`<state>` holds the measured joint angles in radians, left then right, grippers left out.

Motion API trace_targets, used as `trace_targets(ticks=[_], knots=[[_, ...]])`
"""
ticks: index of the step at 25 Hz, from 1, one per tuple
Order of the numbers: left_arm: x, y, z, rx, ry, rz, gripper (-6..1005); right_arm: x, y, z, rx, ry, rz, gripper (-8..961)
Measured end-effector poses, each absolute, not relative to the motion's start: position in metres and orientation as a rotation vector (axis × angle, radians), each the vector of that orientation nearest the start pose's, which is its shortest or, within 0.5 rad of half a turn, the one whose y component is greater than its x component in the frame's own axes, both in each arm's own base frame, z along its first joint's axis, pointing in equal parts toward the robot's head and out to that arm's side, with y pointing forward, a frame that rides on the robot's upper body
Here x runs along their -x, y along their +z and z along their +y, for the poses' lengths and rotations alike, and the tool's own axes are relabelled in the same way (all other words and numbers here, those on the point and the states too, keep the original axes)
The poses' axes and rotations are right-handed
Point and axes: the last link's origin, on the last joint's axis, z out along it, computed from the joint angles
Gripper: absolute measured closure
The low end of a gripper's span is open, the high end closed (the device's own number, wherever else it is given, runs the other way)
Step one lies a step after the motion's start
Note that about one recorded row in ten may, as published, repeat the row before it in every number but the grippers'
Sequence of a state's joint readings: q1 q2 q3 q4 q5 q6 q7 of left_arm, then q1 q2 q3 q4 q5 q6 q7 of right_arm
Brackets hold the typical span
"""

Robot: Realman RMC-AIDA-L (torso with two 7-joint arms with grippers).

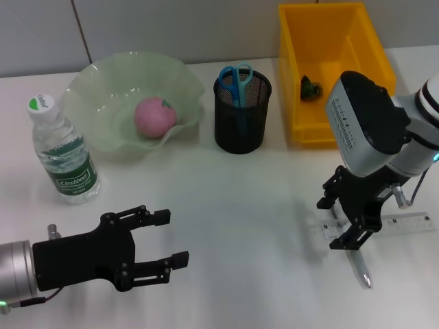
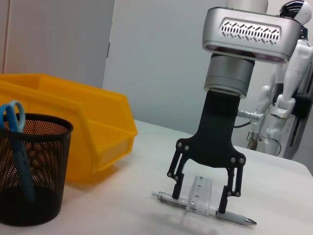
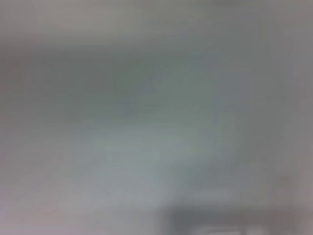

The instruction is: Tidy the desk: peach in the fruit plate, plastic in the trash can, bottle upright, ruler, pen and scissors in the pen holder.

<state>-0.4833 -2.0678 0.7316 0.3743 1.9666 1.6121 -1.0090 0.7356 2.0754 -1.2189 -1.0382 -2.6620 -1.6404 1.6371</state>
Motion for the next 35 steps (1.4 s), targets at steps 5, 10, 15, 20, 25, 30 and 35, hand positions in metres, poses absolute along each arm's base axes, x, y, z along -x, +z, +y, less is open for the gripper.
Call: trace_targets(ticks=[5, 10, 15, 20, 25, 30, 35], knots=[[0.2795, -0.0448, 0.2762, 2.832, -0.827, -0.454, 187, -0.2117, -0.0092, 0.3573, 3.064, -0.773, -0.038, 214], [0.2796, -0.0448, 0.2764, 2.832, -0.826, -0.455, 187, -0.2126, -0.0103, 0.3569, 3.066, -0.778, -0.040, 213], [0.2792, -0.0452, 0.2768, 2.832, -0.826, -0.455, 187, -0.2152, -0.0122, 0.3568, 3.068, -0.780, -0.044, 213], [0.2788, -0.0457, 0.2769, 2.832, -0.827, -0.455, 187, -0.2156, -0.0132, 0.3571, 3.066, -0.785, -0.051, 214], [0.2786, -0.0462, 0.2767, 2.832, -0.830, -0.459, 187, -0.2183, -0.0154, 0.3564, 3.069, -0.801, -0.061, 214], [0.2787, -0.0466, 0.2764, 2.830, -0.832, -0.463, 187, -0.2189, -0.0162, 0.3577, 3.065, -0.807, -0.068, 213], [0.2795, -0.0464, 0.2758, 2.825, -0.834, -0.468, 187, -0.2190, -0.0165, 0.3582, 3.063, -0.807, -0.070, 214]])
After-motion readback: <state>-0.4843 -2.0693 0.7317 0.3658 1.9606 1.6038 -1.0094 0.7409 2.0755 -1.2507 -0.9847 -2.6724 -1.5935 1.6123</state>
